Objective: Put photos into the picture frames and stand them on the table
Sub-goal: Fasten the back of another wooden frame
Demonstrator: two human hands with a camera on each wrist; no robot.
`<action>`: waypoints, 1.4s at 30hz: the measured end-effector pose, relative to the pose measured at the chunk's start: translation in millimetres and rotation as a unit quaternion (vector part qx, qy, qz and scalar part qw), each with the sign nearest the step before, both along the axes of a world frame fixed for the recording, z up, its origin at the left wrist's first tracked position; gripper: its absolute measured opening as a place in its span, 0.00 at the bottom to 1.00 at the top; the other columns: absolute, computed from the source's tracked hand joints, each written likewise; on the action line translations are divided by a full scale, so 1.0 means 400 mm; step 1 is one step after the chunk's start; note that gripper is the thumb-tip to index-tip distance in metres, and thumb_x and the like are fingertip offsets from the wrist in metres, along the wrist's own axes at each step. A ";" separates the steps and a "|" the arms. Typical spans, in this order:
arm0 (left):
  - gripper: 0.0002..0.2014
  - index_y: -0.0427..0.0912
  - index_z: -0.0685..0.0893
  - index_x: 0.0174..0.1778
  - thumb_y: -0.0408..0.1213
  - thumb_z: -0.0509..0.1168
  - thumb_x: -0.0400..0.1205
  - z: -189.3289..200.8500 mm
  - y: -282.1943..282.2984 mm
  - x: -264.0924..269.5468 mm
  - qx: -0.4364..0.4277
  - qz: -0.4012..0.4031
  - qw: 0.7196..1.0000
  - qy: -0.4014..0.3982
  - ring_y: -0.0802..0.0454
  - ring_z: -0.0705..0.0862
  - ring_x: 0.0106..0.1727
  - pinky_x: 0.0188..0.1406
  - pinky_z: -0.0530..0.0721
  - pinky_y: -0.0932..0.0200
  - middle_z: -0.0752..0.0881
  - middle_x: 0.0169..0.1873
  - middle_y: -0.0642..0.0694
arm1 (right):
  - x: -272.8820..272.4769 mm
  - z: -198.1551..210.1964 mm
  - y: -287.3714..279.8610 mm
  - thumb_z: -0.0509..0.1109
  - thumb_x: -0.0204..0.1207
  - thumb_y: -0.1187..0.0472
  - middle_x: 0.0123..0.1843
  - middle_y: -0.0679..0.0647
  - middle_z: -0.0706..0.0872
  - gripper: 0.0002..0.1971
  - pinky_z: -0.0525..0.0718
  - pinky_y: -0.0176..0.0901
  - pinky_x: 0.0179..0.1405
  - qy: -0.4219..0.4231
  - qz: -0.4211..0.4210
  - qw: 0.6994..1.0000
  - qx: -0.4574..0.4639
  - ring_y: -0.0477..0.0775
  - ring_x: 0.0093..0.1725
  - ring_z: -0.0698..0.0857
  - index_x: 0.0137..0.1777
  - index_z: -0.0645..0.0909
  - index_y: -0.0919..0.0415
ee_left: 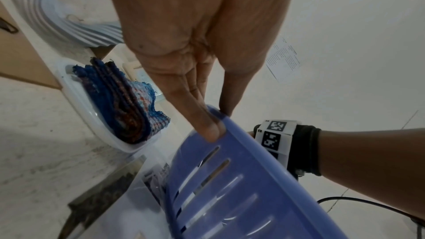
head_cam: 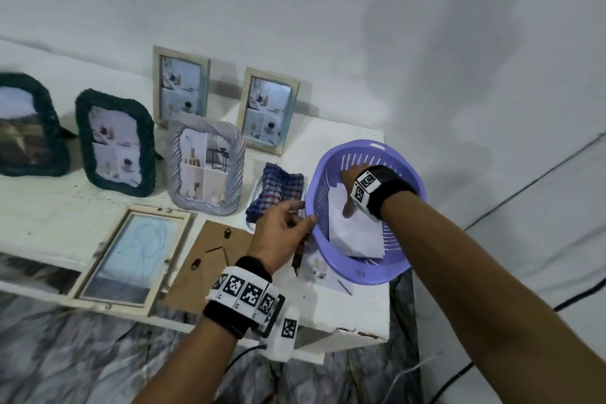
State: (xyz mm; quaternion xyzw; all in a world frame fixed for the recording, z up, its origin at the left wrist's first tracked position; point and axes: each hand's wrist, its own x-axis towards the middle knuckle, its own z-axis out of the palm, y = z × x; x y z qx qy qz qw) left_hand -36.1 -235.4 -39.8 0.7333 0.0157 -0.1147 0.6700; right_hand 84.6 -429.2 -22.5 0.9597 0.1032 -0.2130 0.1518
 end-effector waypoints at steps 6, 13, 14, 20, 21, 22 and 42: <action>0.13 0.43 0.82 0.63 0.35 0.69 0.83 0.002 0.005 0.002 0.007 -0.010 1.000 0.000 0.46 0.92 0.40 0.37 0.92 0.46 0.91 0.40 0.41 | 0.007 0.021 0.003 0.72 0.74 0.61 0.67 0.59 0.82 0.30 0.79 0.50 0.56 -0.088 0.004 0.996 0.029 0.63 0.63 0.82 0.75 0.67 0.58; 0.18 0.47 0.83 0.64 0.50 0.69 0.80 0.002 0.036 0.015 0.076 0.007 0.997 -0.031 0.53 0.88 0.52 0.56 0.88 0.44 0.89 0.50 0.52 | 0.003 0.195 -0.025 0.60 0.71 0.70 0.55 0.57 0.85 0.19 0.77 0.42 0.51 -0.124 -0.094 0.952 0.264 0.61 0.57 0.81 0.57 0.83 0.53; 0.16 0.45 0.83 0.63 0.46 0.69 0.81 0.013 0.043 0.018 0.077 0.014 0.996 -0.047 0.53 0.87 0.53 0.57 0.87 0.46 0.89 0.51 0.51 | -0.012 0.226 -0.024 0.60 0.72 0.70 0.52 0.56 0.84 0.18 0.77 0.42 0.51 -0.145 -0.089 0.943 0.287 0.60 0.54 0.81 0.57 0.84 0.54; 0.15 0.44 0.85 0.64 0.40 0.70 0.82 0.132 0.112 0.040 -0.004 0.029 0.991 -0.127 0.61 0.86 0.54 0.60 0.85 0.57 0.88 0.53 0.51 | -0.130 0.378 0.044 0.63 0.73 0.64 0.39 0.49 0.85 0.16 0.71 0.36 0.45 -0.266 -0.047 0.867 0.419 0.49 0.42 0.79 0.57 0.85 0.51; 0.16 0.42 0.84 0.65 0.41 0.71 0.81 0.152 0.127 0.043 -0.016 0.017 0.990 -0.136 0.62 0.86 0.54 0.60 0.85 0.60 0.89 0.53 0.50 | -0.152 0.390 0.070 0.64 0.74 0.65 0.38 0.47 0.84 0.16 0.73 0.36 0.44 -0.268 -0.045 0.852 0.448 0.46 0.40 0.80 0.57 0.85 0.51; 0.18 0.42 0.84 0.65 0.42 0.72 0.80 0.170 0.148 0.046 -0.028 0.003 0.990 -0.140 0.61 0.86 0.55 0.59 0.85 0.61 0.89 0.53 0.49 | -0.172 0.396 0.101 0.65 0.74 0.66 0.36 0.44 0.84 0.15 0.73 0.34 0.43 -0.261 -0.045 0.837 0.478 0.42 0.38 0.80 0.58 0.86 0.52; 0.05 0.47 0.88 0.50 0.41 0.71 0.81 -0.019 0.782 -0.040 0.075 0.046 0.995 -0.045 0.57 0.89 0.47 0.47 0.89 0.53 0.91 0.43 0.52 | -0.455 -0.040 0.723 0.66 0.80 0.74 0.36 0.42 0.90 0.14 0.85 0.37 0.32 -0.119 -0.325 0.600 0.721 0.39 0.36 0.88 0.61 0.80 0.58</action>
